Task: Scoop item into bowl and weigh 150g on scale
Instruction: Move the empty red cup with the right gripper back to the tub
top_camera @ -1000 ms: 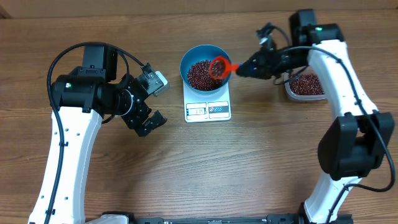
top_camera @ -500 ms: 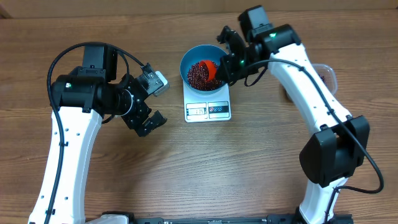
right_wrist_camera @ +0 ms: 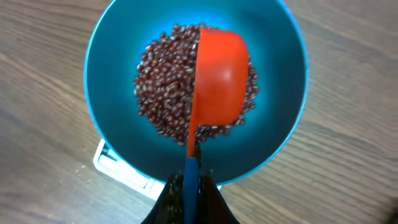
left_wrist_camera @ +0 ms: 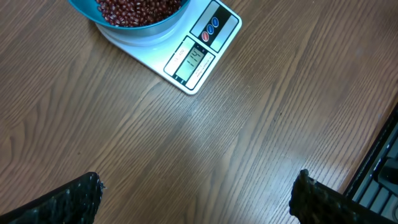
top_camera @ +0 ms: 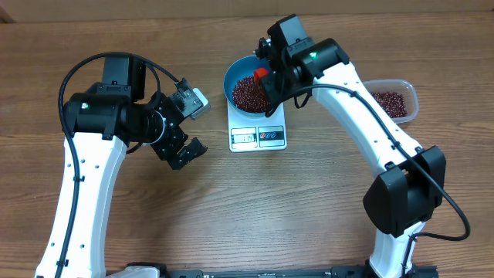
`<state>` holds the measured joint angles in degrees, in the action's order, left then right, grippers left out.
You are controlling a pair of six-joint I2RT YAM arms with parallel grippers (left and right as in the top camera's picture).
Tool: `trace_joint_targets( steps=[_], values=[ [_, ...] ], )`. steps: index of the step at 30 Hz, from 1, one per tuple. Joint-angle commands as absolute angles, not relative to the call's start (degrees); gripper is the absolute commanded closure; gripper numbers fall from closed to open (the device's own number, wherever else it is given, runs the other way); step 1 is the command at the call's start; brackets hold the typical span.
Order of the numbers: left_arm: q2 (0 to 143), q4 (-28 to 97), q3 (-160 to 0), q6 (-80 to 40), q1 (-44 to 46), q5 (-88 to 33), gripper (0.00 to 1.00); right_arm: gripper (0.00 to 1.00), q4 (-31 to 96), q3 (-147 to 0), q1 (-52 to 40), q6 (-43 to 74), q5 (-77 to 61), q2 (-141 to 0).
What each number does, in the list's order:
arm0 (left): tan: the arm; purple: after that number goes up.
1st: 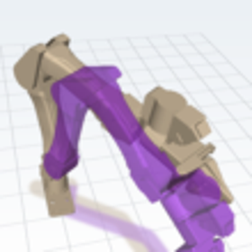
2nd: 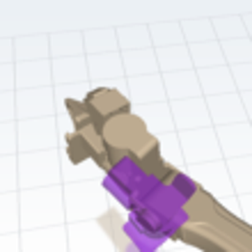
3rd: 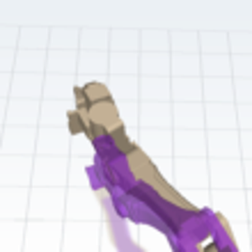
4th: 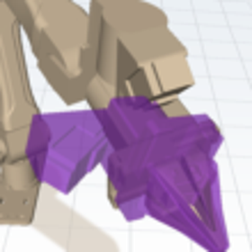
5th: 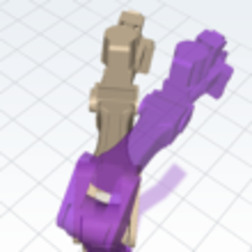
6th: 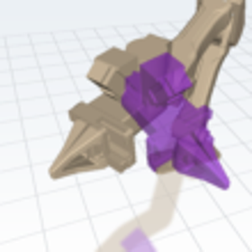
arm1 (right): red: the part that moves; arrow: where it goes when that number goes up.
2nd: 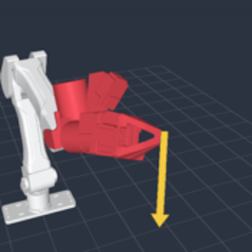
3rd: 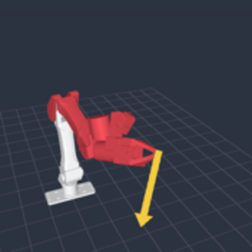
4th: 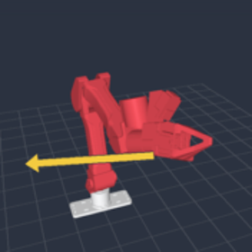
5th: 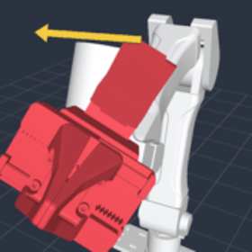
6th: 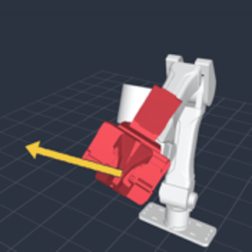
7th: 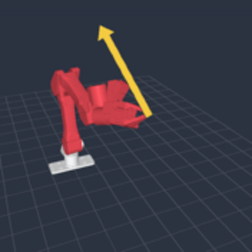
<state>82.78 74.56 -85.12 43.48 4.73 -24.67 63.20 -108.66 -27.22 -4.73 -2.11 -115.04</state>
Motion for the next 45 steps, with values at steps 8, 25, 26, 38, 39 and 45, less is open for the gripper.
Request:
trace_joint_targets(
  steps=[8,25,26,38,39,45],
  values=[
    [82.08,74.54,-86.26,43.07,4.51,-24.91,0.0,0.96,61.84,-110.78,-30.33,-5.45,6.66,-111.09],
    [82.08,74.54,-86.26,43.07,4.51,-24.91,0.0,0.96,61.56,-110.78,-34.39,-9.06,15.42,-107.18],
    [82.08,74.54,-86.28,43.07,4.51,-24.91,0.0,0.96,61.65,-110.78,-34.39,-9.06,15.55,-106.72],
    [82.08,74.54,-86.26,43.07,4.51,-24.91,0.0,0.96,71.22,-110.76,-22.39,-5.69,15.62,-96.64],
    [82.08,74.54,-86.26,43.07,4.51,-24.91,0.0,0.96,73.19,-110.74,-20.16,-5.19,15.59,-96.66],
    [82.08,74.54,-86.26,43.07,4.51,-24.91,0.0,0.96,78.08,-107.2,-6.2,-1.74,10.44,-98.83]
  ],
)
